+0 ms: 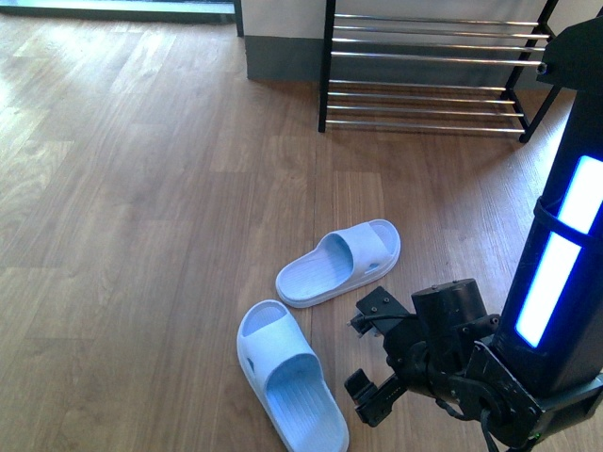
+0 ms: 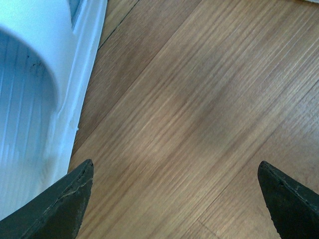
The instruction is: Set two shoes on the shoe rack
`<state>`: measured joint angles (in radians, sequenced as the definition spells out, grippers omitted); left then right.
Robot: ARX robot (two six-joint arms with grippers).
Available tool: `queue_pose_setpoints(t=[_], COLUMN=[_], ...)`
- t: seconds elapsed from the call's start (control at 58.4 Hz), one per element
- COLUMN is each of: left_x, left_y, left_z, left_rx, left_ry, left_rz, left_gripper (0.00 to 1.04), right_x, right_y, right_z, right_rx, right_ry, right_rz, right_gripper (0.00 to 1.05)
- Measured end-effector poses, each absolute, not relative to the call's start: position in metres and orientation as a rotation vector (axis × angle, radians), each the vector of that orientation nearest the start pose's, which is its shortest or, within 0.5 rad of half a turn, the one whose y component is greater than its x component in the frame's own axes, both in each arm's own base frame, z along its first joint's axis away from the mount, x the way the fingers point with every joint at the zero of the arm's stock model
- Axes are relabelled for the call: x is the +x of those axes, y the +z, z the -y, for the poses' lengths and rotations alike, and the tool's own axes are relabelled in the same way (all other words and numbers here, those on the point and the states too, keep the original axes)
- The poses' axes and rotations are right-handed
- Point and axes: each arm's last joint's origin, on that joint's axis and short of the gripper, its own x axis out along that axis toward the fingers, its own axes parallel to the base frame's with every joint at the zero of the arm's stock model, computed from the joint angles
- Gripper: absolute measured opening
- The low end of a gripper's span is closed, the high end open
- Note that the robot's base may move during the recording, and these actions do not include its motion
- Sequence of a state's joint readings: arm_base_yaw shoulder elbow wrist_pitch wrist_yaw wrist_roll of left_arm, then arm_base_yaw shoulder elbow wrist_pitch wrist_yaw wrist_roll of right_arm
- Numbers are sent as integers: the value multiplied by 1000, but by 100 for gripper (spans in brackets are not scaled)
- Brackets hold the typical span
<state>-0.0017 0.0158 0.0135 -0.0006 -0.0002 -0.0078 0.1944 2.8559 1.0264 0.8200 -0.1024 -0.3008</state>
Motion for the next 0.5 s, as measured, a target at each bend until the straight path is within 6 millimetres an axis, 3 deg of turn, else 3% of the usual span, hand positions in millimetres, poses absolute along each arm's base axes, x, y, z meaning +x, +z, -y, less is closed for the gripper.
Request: queue_pose_setpoints(t=[0.291,0.497], left_x=[98,98], left_y=[167,167], left_z=[0,0], left_rx=[-8,-8], left_ry=[-2,-2], left_rz=[-2,-3], left_gripper=[95,95], right_x=[306,304], right_y=[-130,-85], right_z=[-56,-46], right_rx=[-293,-239], right_ry=[351,292], right_rz=[-881,-766], right_gripper=[96,96])
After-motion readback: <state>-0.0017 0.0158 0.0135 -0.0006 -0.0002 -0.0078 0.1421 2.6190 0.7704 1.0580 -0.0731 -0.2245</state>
